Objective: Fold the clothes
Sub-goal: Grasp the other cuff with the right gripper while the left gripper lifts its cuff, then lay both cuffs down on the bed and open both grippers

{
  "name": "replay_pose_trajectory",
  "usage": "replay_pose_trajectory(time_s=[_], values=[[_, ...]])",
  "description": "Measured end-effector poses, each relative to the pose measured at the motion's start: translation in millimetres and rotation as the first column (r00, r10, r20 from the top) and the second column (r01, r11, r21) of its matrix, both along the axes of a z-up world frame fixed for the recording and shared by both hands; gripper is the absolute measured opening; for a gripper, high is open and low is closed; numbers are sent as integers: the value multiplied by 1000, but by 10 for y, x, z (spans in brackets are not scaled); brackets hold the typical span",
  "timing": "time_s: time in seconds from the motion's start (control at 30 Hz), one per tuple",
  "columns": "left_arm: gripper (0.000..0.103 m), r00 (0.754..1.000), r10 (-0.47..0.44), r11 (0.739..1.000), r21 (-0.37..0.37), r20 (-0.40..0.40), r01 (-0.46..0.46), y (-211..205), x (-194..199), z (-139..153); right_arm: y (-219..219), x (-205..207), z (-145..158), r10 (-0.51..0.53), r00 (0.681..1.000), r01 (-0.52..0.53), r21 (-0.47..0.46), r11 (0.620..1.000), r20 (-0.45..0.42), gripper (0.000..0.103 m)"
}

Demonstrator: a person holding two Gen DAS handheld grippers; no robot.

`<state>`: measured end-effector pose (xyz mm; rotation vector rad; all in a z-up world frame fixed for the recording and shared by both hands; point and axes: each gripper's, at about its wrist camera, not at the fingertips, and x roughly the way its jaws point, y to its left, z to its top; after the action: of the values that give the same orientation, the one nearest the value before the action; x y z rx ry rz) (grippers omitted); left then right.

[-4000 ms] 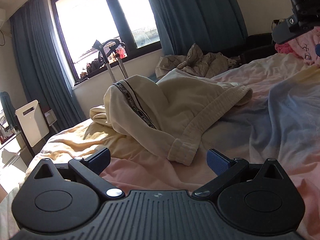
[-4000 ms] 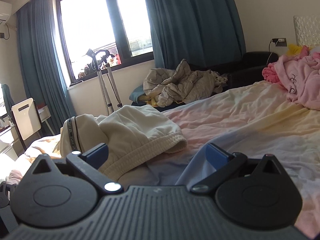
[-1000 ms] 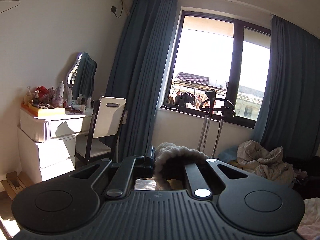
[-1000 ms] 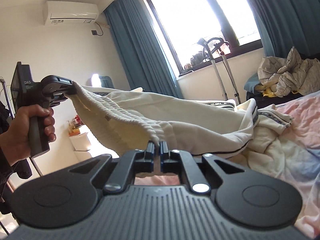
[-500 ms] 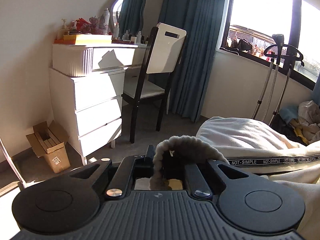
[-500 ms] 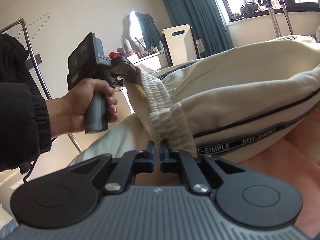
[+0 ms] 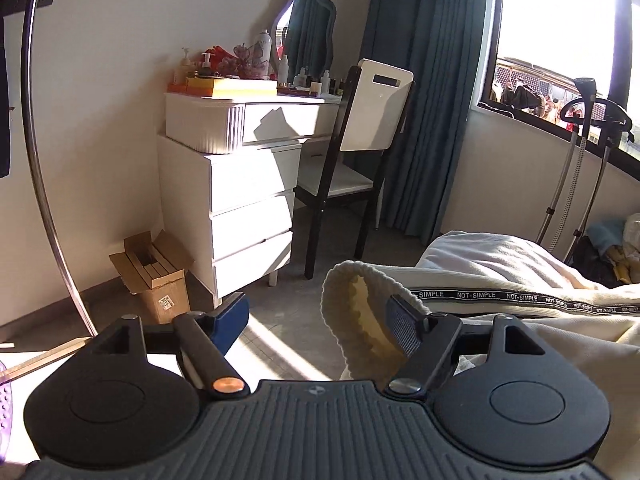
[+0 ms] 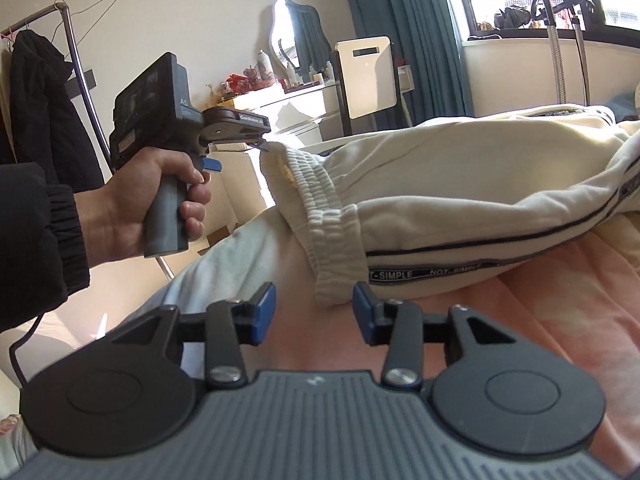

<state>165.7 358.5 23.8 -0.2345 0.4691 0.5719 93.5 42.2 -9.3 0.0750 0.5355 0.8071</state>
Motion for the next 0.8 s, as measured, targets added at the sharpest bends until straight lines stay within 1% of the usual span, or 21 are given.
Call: replay_pose_trajectory(time_s=[0.1, 0.2, 0.3, 0.4, 0.43, 0.5, 0.6, 0.7, 0.77, 0.8], values=[[79, 999, -43, 999, -12, 34, 43, -313, -359, 193, -381, -183, 107, -65, 997, 65, -21, 998, 36, 44], [79, 991, -108, 994, -6, 77, 108, -736, -729, 391, -773, -306, 193, -139, 988, 141, -25, 990, 68, 44], [79, 973, -198, 980, 4, 118, 198, -1213, -1059, 559, -1143, -427, 312, -209, 972, 213, -26, 977, 110, 44], [79, 950, -284, 959, 54, 128, 280, -1733, -1286, 641, -1474, -534, 419, -264, 953, 271, -30, 962, 148, 44], [79, 941, -311, 950, 60, 135, 306, -1894, -1349, 647, -1583, -560, 446, -285, 945, 294, -31, 955, 162, 44], [79, 919, -363, 932, 50, 152, 360, -2164, -1440, 625, -1794, -600, 499, -324, 928, 334, -27, 942, 183, 44], [79, 892, -421, 905, 15, 165, 424, -2566, -1555, 516, -2122, -650, 547, -386, 901, 397, -19, 918, 199, 44], [79, 875, -450, 888, -16, 180, 460, -2877, -1638, 335, -2382, -677, 556, -433, 873, 445, -4, 895, 223, 45], [79, 869, -465, 879, -27, 170, 475, -3048, -1611, 227, -2546, -684, 511, -470, 850, 482, 9, 876, 237, 46], [79, 866, -471, 877, -20, 171, 481, -3117, -1597, 186, -2627, -688, 487, -488, 838, 499, 16, 866, 244, 46]])
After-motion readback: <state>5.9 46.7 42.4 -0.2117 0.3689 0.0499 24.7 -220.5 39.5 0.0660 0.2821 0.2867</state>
